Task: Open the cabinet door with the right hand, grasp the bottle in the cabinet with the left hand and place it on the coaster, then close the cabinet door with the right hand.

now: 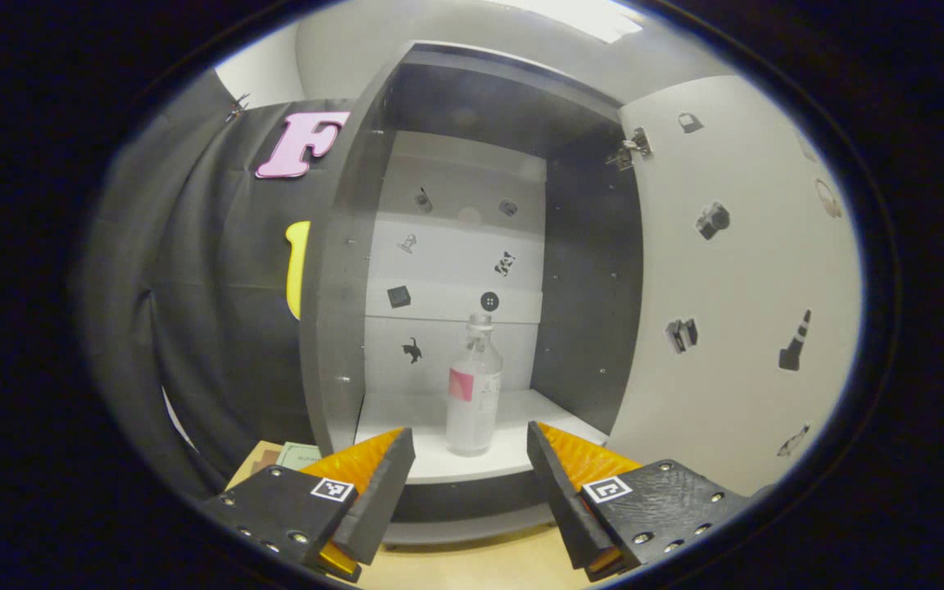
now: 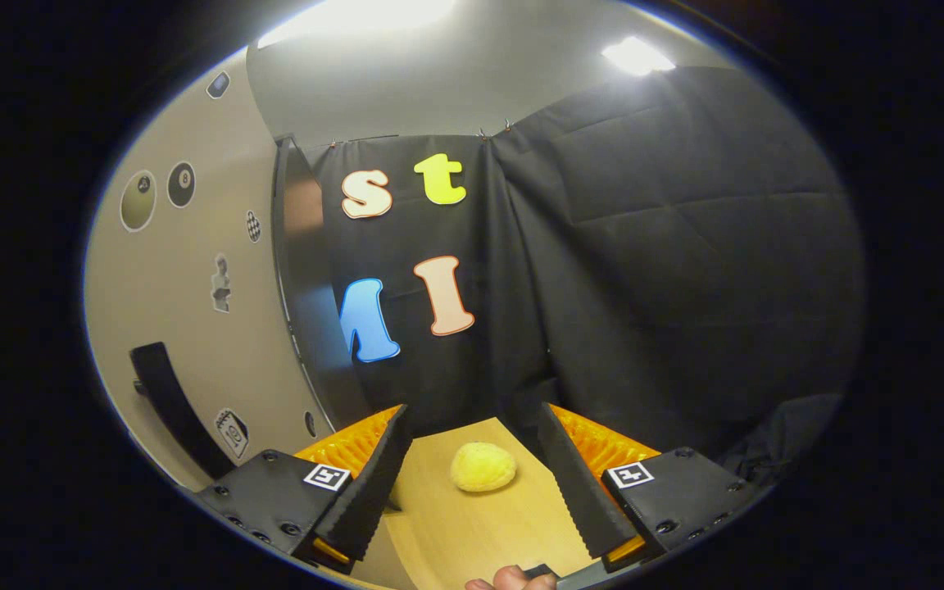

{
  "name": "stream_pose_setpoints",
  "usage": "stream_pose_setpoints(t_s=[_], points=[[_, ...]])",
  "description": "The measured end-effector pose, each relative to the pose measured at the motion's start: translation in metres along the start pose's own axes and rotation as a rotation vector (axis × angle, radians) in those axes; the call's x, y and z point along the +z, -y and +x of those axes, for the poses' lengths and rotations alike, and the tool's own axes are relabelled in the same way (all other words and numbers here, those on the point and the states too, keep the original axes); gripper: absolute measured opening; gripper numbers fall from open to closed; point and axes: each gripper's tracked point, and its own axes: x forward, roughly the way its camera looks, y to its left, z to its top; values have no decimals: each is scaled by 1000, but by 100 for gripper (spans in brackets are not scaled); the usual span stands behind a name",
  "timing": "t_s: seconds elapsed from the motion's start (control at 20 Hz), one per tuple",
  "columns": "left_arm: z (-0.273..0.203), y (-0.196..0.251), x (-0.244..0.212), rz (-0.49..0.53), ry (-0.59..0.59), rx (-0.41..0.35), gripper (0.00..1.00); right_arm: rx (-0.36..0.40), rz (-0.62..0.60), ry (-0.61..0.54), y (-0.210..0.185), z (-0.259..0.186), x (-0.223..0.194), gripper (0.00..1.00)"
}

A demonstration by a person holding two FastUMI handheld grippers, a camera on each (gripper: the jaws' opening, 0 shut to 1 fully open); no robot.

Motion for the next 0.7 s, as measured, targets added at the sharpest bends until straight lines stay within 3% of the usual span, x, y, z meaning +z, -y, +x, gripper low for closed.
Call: stream_pose_setpoints(t_s=[0.15, 0.2, 0.25, 0.55, 0.6, 0.7], points=[[29, -3, 3, 39, -8, 12, 82, 8, 2, -29, 1, 25, -9, 98], [38, -3, 1, 42, -20, 15, 82, 6, 2, -30, 3, 31, -10, 93], [47, -2, -1, 44, -25, 12, 83, 3, 1, -34, 5, 38, -12, 98], [83, -3, -6, 74, -29, 5, 83, -12, 12, -54, 13, 60, -21, 98], [88, -2, -6, 72, -28, 4, 83, -17, 14, -60, 15, 63, -22, 93], [97, 0, -6, 65, -26, -8, 85, -28, 11, -59, 18, 68, -22, 98]])
